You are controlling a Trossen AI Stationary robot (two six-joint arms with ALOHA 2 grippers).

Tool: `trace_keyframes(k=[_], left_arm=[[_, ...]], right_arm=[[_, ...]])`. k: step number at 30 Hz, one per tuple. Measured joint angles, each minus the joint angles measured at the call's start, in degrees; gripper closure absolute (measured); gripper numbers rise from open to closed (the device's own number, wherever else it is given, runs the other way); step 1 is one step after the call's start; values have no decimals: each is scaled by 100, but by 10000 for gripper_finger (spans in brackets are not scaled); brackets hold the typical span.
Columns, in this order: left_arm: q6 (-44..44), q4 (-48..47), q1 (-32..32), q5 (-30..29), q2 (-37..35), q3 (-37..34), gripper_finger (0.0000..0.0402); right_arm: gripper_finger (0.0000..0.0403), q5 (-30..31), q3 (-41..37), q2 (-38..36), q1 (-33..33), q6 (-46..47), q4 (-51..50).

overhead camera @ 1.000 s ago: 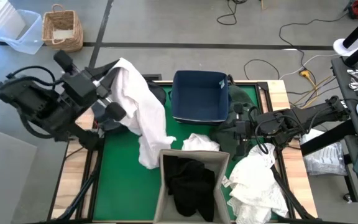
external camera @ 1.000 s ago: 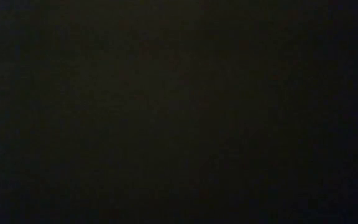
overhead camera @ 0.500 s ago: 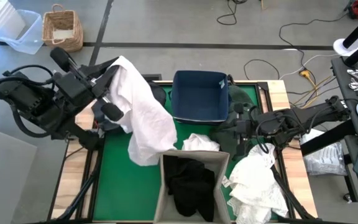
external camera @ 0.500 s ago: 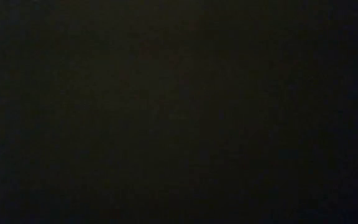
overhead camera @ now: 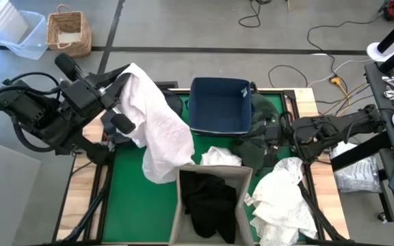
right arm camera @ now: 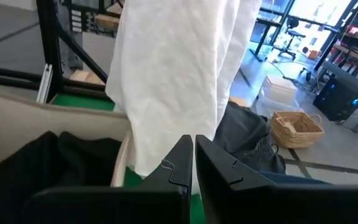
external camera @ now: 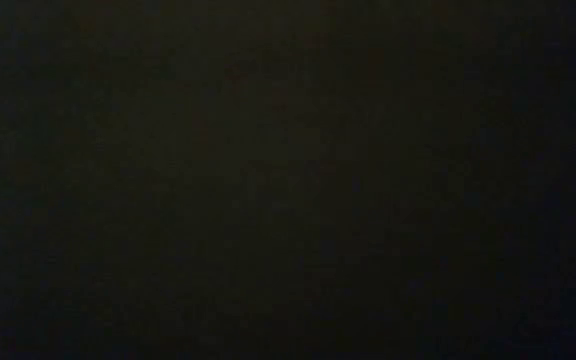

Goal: Sort clothes
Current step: Put the white shirt into the blue laundry bin

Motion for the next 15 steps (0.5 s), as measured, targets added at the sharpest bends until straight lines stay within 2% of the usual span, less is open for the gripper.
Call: trace_keyframes(k=[5,10,15], left_arm=[[475,681,43,685,9,-4,401],[1642,1653,57,1755,9,0,401],[2585,1902,57,2786,-7,7,401]], right_arm=[[390,2,0,0,-2,-101,324],[390,2,0,0,-1,-60,615],[390,4,0,53,0,-31,782]])
